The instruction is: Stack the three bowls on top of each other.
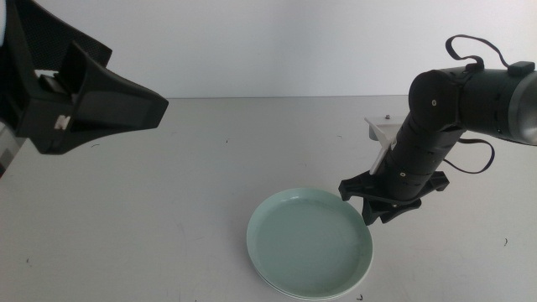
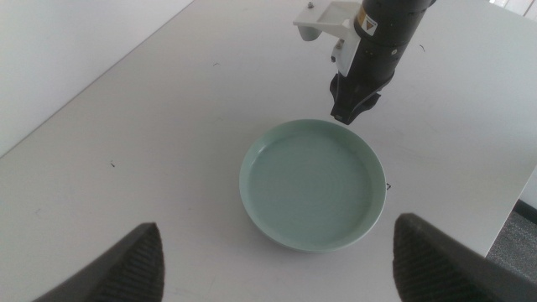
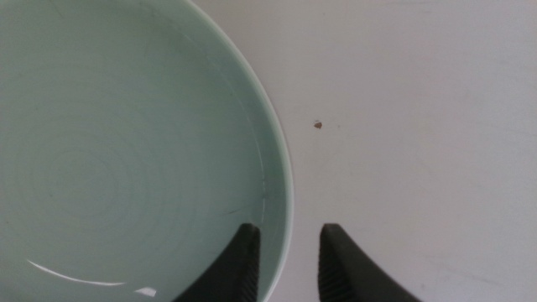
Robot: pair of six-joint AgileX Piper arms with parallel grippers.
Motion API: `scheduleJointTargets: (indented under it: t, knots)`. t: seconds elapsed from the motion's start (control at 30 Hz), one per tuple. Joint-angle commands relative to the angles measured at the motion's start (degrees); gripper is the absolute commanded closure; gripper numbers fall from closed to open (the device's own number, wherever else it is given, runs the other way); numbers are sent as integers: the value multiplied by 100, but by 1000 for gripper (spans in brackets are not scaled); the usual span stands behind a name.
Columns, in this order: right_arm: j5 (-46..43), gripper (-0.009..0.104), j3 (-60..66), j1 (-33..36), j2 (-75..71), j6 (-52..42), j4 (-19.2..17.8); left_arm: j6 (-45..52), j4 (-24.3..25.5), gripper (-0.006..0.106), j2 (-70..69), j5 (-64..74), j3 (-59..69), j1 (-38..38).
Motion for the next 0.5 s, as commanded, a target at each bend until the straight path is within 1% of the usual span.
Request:
scheduleJointTargets:
  t: [0.0, 0.07, 0.13, 0.2, 0.27, 0.33, 0.47]
  knots:
    - [-14, 63, -179, 6, -286, -76, 31, -43, -188, 2, -82, -278, -167, -2]
    - [25, 53, -218, 6, -291, -76, 50, -43, -188, 2, -82, -278, -167, -2]
    - [145, 45, -310, 6, -291, -84, 110, -43, -188, 2, -82, -278, -167, -2]
    - [376, 40, -496, -5, -291, -201, 139, -43, -188, 2, -82, -278, -167, -2]
    - [682, 37, -755, -5, -298, -344, 138, -43, -188, 2, -82, -278, -167, -2]
    - [904, 37, -978, -5, -339, -439, 143, -43, -188, 2, -82, -278, -167, -2]
    - [1078, 37, -1321, -11, -554, -516, 123, -43, -188, 2, -82, -278, -167, -2]
